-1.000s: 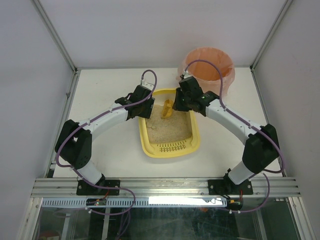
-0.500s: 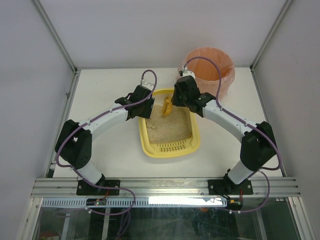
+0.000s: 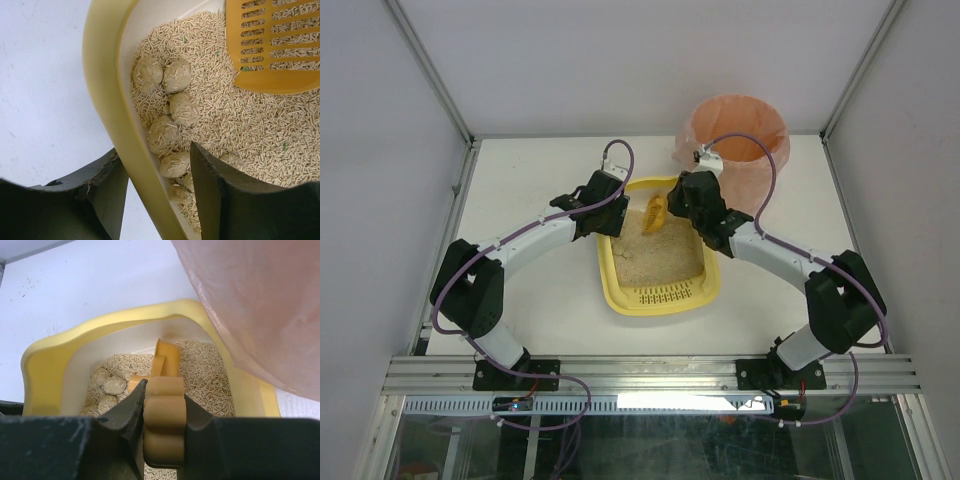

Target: Clean the litter box

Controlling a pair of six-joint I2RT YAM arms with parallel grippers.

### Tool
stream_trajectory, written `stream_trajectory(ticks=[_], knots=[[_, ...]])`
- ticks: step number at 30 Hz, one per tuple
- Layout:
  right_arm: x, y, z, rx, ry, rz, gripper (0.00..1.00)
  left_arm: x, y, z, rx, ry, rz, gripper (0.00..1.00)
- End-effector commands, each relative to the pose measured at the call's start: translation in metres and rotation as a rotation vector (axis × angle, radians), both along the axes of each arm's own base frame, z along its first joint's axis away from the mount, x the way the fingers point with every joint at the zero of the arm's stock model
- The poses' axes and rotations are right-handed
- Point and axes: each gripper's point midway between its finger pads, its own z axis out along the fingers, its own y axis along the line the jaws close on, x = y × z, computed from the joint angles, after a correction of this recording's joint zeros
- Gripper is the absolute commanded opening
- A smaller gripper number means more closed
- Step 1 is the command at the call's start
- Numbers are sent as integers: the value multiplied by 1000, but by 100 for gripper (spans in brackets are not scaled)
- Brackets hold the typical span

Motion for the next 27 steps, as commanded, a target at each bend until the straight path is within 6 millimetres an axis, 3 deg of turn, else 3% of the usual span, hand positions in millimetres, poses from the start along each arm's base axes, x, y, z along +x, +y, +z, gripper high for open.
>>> stream_trajectory(ticks=[1,4,7,15,19,27], knots=[[9,-3,45,126,-167,-75,14,6,-23,17,-70,-37,-57,50],[4,-9,59,135,-199,-79,0,6,-23,17,-69,-37,-58,50],[0,-10,73,95,-193,-51,0,6,-23,17,-71,-37,-57,50],[-16,-5,72,-19,-72,60,0,5,-24,15,-71,-31,-64,44],[-17,4,58,-65,-1,114,0,6,-23,13,-60,-29,-65,34],[-24,5,48,-46,27,126,0,14,-9,13,-46,-38,-39,0]])
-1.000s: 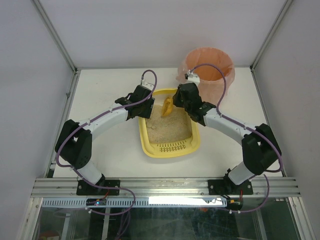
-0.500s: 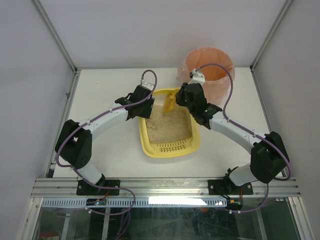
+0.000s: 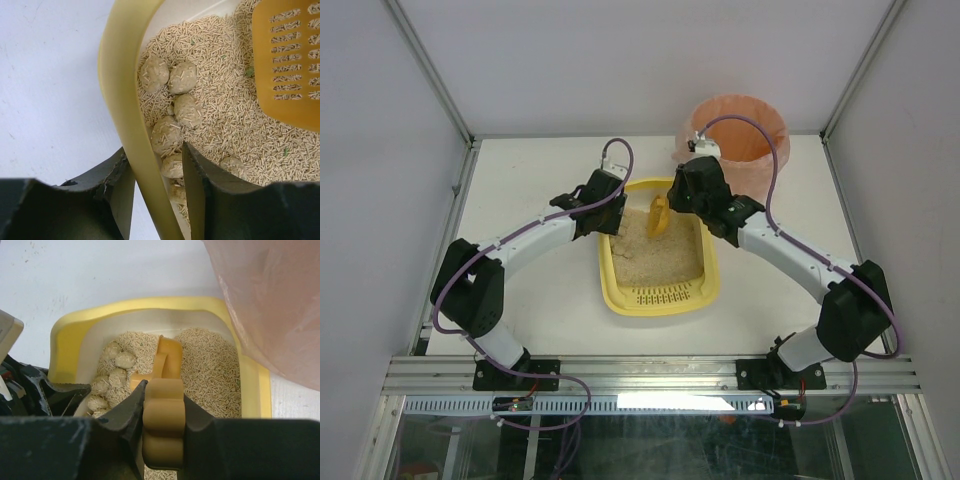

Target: Clean the litter box

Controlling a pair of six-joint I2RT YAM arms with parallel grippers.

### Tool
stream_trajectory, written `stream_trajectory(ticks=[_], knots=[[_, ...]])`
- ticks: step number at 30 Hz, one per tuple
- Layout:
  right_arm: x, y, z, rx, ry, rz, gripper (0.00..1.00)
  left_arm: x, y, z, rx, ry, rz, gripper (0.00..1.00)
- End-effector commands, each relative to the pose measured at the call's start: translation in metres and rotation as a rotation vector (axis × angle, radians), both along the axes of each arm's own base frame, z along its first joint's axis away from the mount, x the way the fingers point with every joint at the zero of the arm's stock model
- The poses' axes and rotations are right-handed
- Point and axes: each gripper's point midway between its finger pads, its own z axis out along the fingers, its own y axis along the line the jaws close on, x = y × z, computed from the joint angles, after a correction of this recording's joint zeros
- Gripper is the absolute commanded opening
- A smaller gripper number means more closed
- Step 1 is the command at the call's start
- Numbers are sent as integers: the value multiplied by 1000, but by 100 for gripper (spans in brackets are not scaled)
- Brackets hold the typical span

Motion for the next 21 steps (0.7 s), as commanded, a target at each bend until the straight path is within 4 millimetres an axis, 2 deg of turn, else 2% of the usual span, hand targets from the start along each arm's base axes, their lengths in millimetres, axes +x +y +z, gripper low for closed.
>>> stream_trajectory(ticks=[1,7,11,14,21], knots=[[-2,6,12,30,-14,24,0,10,-9,12,-43,-30,-52,0],[-3,6,-10,46,25,-5,0,9,-13,10,-58,-16,-69,0],[0,9,-37,63,76,-38,0,8,-15,10,-65,-12,-77,0],[-3,25,-56,122,131,-16,0,7,-17,9,-69,-6,-83,0],[-16,75,-79,340,195,121,0,7,-18,9,-74,-4,-84,0]])
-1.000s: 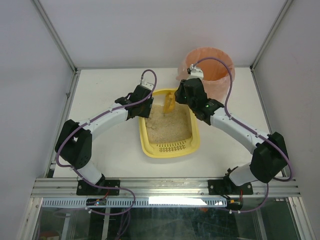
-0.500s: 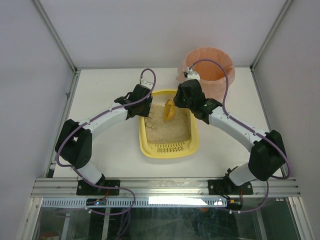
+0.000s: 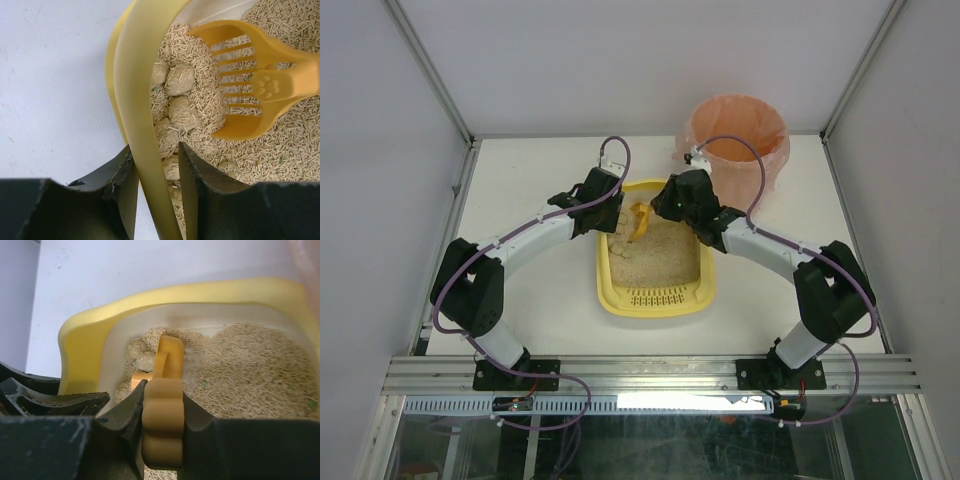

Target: Clean the litter box

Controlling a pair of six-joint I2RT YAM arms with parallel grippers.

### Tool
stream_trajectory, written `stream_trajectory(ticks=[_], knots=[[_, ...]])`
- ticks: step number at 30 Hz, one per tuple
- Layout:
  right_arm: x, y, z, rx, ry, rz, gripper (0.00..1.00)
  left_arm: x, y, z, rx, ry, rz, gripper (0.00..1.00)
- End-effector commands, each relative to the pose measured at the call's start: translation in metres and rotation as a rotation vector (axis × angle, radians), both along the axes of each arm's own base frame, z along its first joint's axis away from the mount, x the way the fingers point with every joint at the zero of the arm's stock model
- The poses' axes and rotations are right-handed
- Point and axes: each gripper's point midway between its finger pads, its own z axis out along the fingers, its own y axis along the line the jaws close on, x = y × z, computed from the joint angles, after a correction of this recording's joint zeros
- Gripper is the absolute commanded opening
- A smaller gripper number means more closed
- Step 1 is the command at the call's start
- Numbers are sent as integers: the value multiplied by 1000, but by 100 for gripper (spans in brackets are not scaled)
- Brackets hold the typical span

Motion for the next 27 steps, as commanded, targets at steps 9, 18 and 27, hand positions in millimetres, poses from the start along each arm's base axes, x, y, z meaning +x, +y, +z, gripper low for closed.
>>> stream_trajectory(ticks=[9,18,27], knots=[[-35,30,-7,234,-5,139,0,2,-20,9,-54,-4,-88,0],[-38,11,29,363,-117,98,0,2,-18,8,-49,-7,-84,0],[-42,-3,48,430,-209,70,0,2,-19,9,-50,-8,-85,0]])
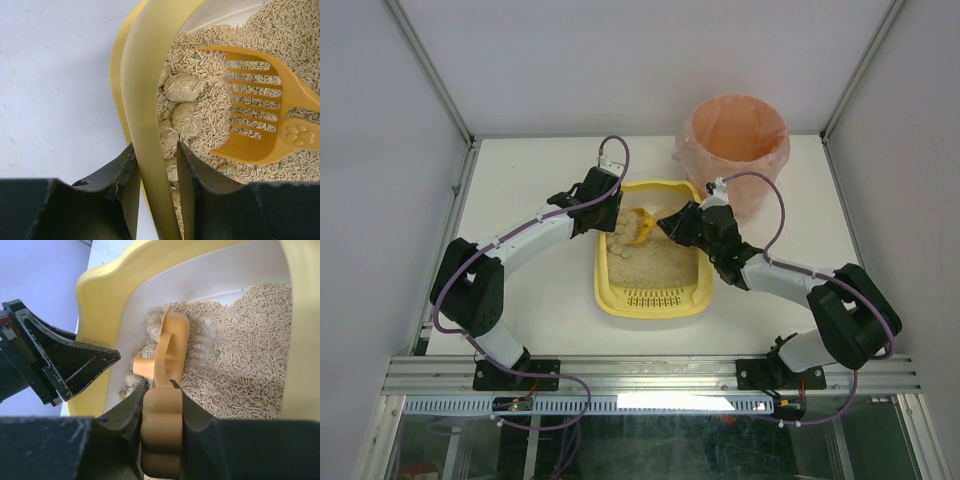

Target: Clean the litter box

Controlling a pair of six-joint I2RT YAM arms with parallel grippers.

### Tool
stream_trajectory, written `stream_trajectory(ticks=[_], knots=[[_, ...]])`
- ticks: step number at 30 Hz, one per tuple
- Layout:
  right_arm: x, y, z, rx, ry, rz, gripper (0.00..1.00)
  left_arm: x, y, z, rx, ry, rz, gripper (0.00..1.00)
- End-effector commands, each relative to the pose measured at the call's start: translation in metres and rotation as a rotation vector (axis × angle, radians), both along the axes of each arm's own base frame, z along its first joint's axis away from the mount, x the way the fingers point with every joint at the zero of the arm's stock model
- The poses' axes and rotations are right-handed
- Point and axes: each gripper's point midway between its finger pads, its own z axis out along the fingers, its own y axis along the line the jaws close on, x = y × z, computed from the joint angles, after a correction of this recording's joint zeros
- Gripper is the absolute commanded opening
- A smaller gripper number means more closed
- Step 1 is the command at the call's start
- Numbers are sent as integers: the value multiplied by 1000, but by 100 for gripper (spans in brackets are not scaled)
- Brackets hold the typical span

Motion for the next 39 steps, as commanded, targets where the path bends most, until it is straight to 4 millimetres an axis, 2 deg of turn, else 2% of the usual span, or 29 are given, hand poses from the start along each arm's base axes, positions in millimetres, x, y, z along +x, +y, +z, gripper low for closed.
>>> stream_trajectory(ticks=[1,11,21,23,31,39], knots=[[3,6,67,169,-169,4,0,1,-20,8,-49,-5,-89,0],[2,-3,84,179,-206,-23,0,1,-20,9,-48,-6,-90,0],[-1,-17,83,120,-156,-72,0,1,-20,9,-47,-7,-89,0],[0,-21,80,75,-131,-84,0,1,-20,9,-48,-6,-87,0],[0,-36,90,-102,-96,-107,0,0,-21,8,-50,-3,-88,0],[-5,-54,88,-413,9,-82,0,0,-21,7,-49,2,-91,0]])
